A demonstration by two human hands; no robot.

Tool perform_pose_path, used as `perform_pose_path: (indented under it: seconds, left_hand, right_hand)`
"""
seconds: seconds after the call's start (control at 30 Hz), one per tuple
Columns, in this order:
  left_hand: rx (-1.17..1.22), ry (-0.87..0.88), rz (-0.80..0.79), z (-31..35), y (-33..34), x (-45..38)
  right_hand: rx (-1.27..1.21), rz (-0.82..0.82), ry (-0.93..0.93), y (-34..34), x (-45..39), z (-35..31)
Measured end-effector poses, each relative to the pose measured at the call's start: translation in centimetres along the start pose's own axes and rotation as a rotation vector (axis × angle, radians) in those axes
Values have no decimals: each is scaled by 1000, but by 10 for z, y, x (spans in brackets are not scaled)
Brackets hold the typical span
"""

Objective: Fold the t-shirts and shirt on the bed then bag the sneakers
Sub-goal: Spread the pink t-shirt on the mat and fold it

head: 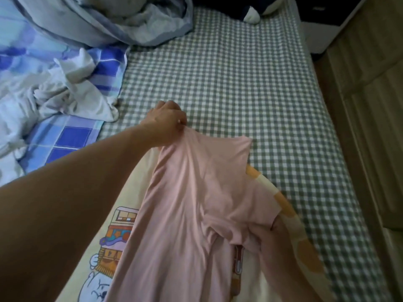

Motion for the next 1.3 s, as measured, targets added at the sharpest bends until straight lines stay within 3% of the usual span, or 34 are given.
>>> perform_pose_path:
  seconds: [0.1, 0.2, 0.27, 0.37, 0.43, 0.47, 0.53, 0.57, 0.73, 0.9, 1.0, 1.17, 1.3]
  left_hand:
    - [49, 110, 128, 12, -6, -5]
    - [-184, 156, -3, 27, 1, -8]
    - [-297, 49, 69, 39, 5, -5]
    - [-162, -127, 335, 67, 10, 31]
    - [-36, -177, 382, 81, 25, 73]
    - [27, -201, 365, 82, 36, 93]
    - [84, -202, 302, 73, 57, 124]
    - [65, -174, 253, 66, 64, 133]
    - [84, -143, 101, 43, 65, 125]
    - [-12, -218, -56, 41, 49, 87]
    - [8, -266, 39, 35, 32, 58]
    - [8, -114, 53, 26, 10, 14]
    - [-137, -206, 72, 9, -4, -4]
  right_hand:
    - [-10, 62, 15, 0, -4, 0]
    - [30, 160, 50, -2, -3, 2]
    - [15, 192, 56, -8, 4, 6]
    - [-8, 173, -15, 6, 7, -8]
    - [-8, 373, -44, -20, -7, 1]
    - [54, 385, 16, -21, -17, 8]
    - [220, 238, 191, -16, -13, 4]
    - [255, 183, 122, -13, -8, -8]
    - [55, 363, -125, -16, 36, -29]
    - [37, 396, -57, -4, 48, 4]
    - [70, 389, -35, 2, 42, -5]
    - [136, 448, -104, 3, 42, -21]
    - [76, 430, -145, 12, 37, -29]
Point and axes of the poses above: each hand's wrist, its own x-axis away from the middle knuckle, its own y-axis out of the palm, z = x × y, the point moved 3 cm from there along -x, towards the middle knuckle, and after that the axes turned 13 degrees about y, right-handed, at the moved point
